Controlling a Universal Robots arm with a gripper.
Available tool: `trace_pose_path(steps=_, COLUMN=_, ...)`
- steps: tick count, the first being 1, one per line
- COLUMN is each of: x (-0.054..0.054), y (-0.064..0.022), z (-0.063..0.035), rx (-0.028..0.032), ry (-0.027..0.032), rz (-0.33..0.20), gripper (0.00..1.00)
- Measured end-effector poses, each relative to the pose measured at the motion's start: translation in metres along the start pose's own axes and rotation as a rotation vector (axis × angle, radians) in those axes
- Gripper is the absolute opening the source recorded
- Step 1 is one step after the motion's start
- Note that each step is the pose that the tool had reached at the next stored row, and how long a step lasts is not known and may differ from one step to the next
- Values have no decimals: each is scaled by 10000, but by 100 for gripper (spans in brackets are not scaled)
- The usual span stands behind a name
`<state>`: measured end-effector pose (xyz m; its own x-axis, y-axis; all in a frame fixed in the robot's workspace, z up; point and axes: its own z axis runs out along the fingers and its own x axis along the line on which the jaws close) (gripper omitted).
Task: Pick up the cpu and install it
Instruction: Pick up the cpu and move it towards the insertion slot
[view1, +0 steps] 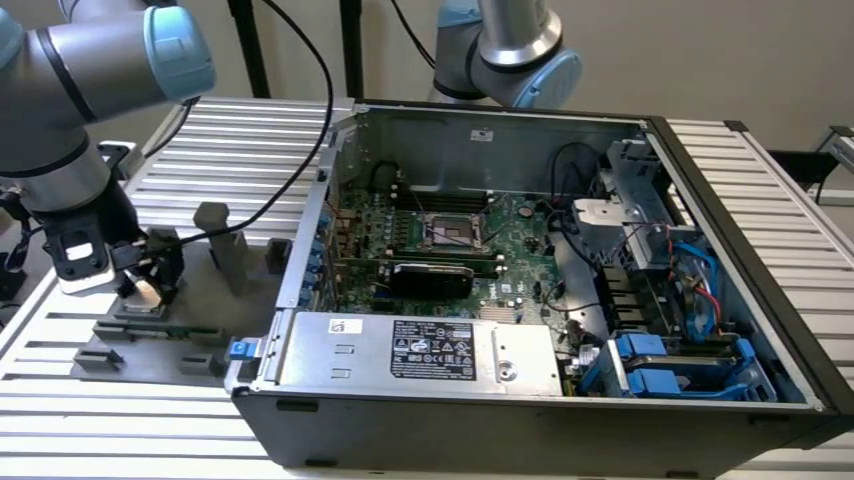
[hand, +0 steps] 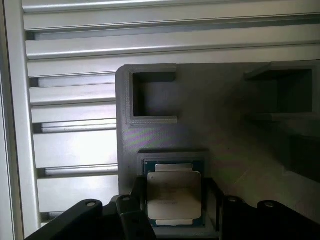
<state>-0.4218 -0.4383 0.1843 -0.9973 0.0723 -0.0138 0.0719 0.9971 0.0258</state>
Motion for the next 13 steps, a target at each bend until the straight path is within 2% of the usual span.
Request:
trace_pose_path(steps=9, x=-1, y=1, z=-13, rx=-1, ry=-2, rz=0, gripper=55)
trace_pose_path(steps=13, x=-1, y=5, z=-142, rx=1, ry=6, rz=1, gripper=55)
